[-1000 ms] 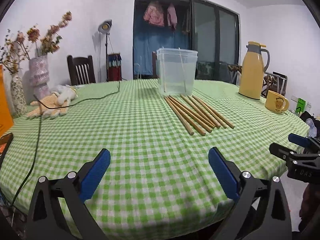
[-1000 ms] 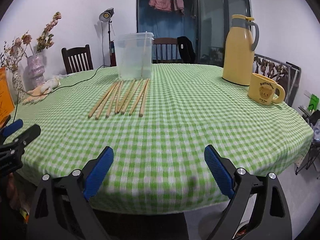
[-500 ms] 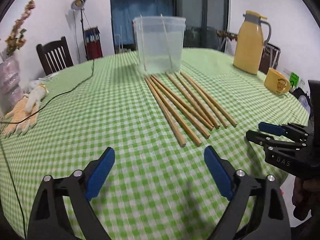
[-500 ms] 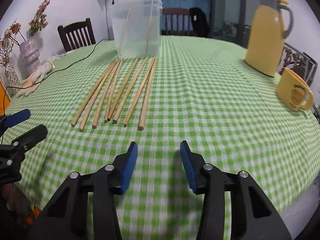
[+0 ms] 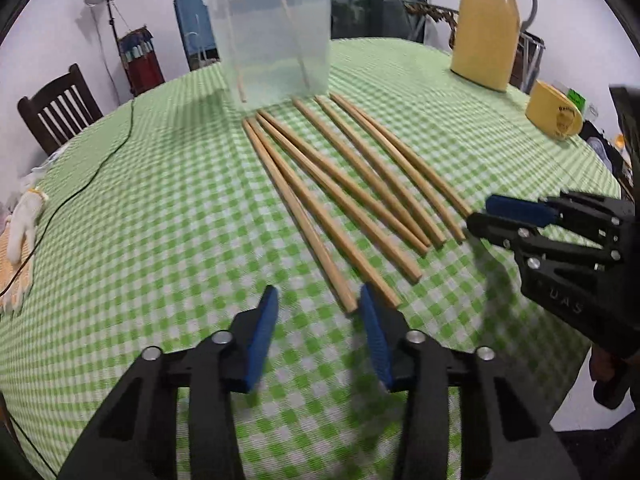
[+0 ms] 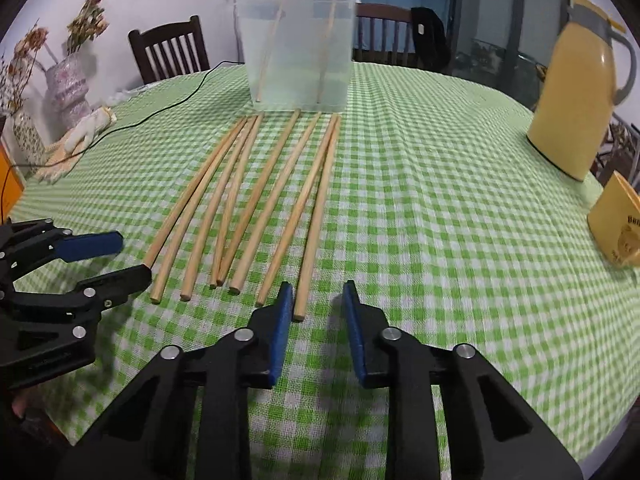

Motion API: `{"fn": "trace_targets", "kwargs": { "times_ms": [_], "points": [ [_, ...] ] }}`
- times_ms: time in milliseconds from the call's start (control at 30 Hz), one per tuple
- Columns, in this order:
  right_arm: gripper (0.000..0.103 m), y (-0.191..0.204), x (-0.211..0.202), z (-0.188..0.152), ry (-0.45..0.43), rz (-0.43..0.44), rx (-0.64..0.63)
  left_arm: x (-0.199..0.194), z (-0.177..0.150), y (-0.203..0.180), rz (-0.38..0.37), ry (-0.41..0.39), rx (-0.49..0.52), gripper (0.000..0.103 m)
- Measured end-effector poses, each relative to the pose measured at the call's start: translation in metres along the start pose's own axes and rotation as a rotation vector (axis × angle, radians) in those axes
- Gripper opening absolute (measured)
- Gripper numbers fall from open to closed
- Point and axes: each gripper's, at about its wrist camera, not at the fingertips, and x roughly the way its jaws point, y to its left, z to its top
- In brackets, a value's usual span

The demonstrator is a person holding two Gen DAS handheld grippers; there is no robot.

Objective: Organize utensils
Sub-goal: 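Move the right gripper to a chopstick while the left gripper approaches another, then close the right gripper on a chopstick while the left gripper grasps one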

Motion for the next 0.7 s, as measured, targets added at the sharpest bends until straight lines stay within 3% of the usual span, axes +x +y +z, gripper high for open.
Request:
{"fn": "trace_targets", "kwargs": {
  "times_ms": [67, 233, 333, 533, 700],
  "points": [
    [0.022, 0.003, -0.001, -0.001, -0.003, -0.007, -0.021, 0.0, 0.0, 0.0, -0.006, 0.009, -0.008, 0.039],
    [0.008, 0.005, -0.002, -0.005, -0.015, 0.0, -0.046, -0.001, -0.003, 0.0, -0.01, -0.011, -0.018, 0.039],
    [0.007, 0.006, -0.002, -0.006, -0.03, -0.007, -0.046, -0.001, -0.001, -0.001, -0.011, 0.001, -0.017, 0.039],
    [0.007, 0.0, -0.005, -0.01, -0.056, -0.033, -0.023, -0.005, -0.003, -0.003, 0.018, 0.008, -0.007, 0.006],
    [0.006, -0.004, -0.019, -0.015, -0.088, -0.054, -0.015, -0.02, -0.009, 0.003, -0.014, 0.01, -0.042, 0.005]
  ]
}}
